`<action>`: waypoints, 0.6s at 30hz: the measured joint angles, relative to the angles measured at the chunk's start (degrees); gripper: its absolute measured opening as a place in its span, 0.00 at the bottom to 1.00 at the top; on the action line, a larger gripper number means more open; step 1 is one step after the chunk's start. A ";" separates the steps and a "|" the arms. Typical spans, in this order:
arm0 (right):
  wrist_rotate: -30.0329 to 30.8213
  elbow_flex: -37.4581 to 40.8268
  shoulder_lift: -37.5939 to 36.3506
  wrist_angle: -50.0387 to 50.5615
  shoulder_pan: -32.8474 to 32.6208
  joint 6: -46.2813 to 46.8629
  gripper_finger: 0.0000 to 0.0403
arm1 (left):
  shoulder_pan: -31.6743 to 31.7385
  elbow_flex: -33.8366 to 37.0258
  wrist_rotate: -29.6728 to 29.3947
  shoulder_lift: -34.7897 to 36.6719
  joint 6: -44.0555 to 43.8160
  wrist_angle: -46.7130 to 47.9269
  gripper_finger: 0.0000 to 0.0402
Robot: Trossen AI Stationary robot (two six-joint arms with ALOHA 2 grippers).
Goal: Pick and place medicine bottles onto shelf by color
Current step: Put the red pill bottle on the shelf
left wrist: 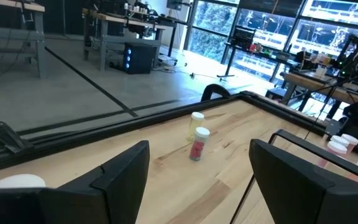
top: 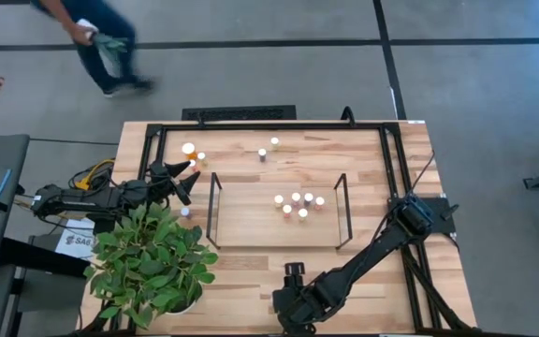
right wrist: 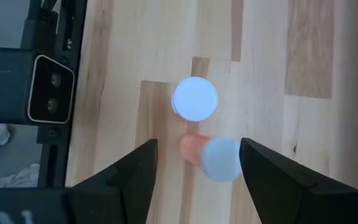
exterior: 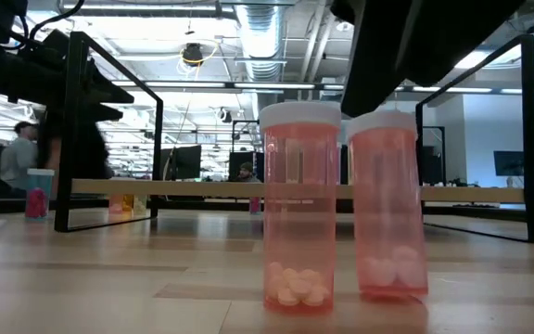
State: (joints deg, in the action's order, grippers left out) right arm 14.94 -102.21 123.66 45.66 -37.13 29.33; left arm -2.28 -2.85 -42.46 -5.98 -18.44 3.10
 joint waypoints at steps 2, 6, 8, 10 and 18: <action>0.00 0.00 0.00 0.25 0.00 0.21 0.62 | 0.02 -0.01 0.00 0.00 0.00 0.02 0.66; 0.00 0.00 0.00 0.93 0.00 0.23 0.62 | 0.00 0.00 0.00 0.00 0.00 0.00 0.66; 0.00 0.00 0.00 1.50 0.00 0.37 0.62 | 0.02 0.00 0.00 0.00 0.00 0.00 0.66; 0.00 0.00 0.00 2.00 0.00 0.66 0.62 | 0.01 -0.01 0.00 0.00 0.00 0.00 0.66; 0.00 0.00 0.00 2.06 0.13 0.78 0.62 | 0.00 -0.02 0.00 0.00 0.00 0.00 0.66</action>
State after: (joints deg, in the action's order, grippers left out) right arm 14.94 -102.21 123.66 47.72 -37.00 30.11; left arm -2.28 -2.87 -42.45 -5.98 -18.44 3.10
